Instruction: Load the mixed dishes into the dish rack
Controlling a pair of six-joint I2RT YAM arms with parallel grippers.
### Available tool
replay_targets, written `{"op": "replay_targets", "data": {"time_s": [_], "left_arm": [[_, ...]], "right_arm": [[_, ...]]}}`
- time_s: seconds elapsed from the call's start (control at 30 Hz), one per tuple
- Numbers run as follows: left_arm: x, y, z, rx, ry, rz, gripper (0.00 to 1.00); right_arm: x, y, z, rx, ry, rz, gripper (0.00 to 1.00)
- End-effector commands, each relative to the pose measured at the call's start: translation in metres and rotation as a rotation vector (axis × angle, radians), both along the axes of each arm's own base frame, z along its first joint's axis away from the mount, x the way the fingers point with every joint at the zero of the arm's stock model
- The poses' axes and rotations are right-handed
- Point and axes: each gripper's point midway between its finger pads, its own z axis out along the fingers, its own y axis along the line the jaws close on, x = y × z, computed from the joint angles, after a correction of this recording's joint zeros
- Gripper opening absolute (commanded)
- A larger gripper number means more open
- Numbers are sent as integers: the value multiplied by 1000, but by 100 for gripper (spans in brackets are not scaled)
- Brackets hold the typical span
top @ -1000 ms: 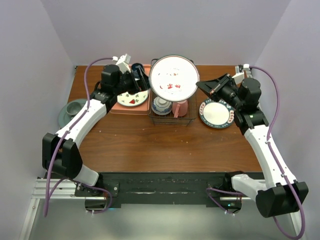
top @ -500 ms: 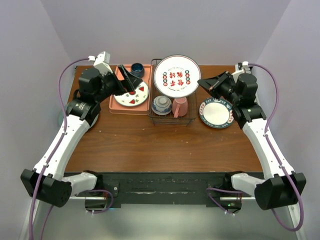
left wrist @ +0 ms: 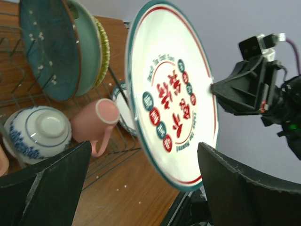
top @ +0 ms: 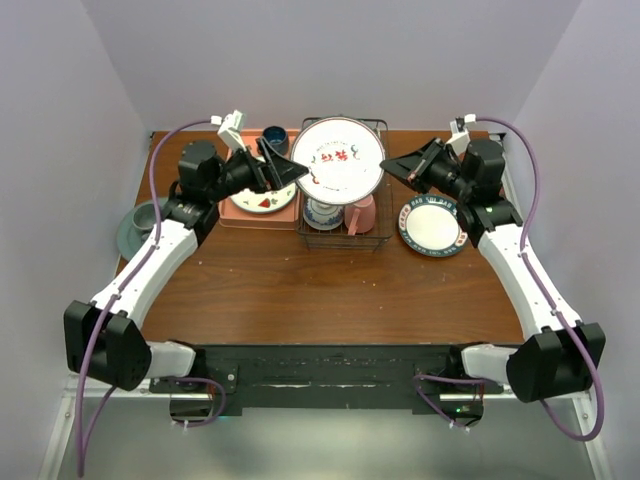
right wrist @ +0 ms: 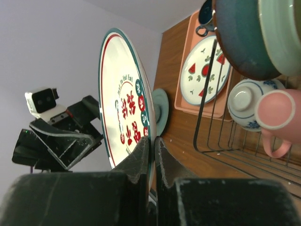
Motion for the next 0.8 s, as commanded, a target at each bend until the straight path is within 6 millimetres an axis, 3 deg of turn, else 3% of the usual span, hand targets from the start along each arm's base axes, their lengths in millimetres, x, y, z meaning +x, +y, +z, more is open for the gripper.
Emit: {"op": "replay_targets", "data": {"time_s": [0.0, 0.1, 0.2, 0.23, 0.3, 0.33, 0.43, 0.63, 0.67, 0.77], "left_arm": [[-6, -12, 32, -95, -119, -91, 98], [-2, -15, 31, -109, -116, -103, 89], [-3, -18, 33, -133, -110, -127, 69], [-3, -19, 32, -135, -104, -136, 58], [-7, -21, 31, -137, -99, -157, 46], [-8, -21, 32, -138, -99, -164, 30], [-13, -22, 36, -141, -100, -184, 0], [-24, -24, 51, -162, -85, -227, 0], [-26, -25, 53, -167, -83, -239, 0], [-34, -27, 66, -202, -92, -278, 0]], "right_arm": [[-14, 20, 53, 66, -160, 117, 0], [-17, 27, 50, 65, -156, 152, 0], [-18, 32, 42, 57, -139, 184, 0], [-18, 33, 42, 57, -141, 188, 0], [-17, 34, 42, 58, -140, 196, 0], [-18, 35, 42, 61, -143, 203, 0], [-18, 36, 42, 62, -146, 217, 0], [-22, 41, 43, 51, -169, 270, 0], [-24, 41, 42, 42, -176, 283, 19], [-26, 41, 42, 0, -214, 302, 53]]}}
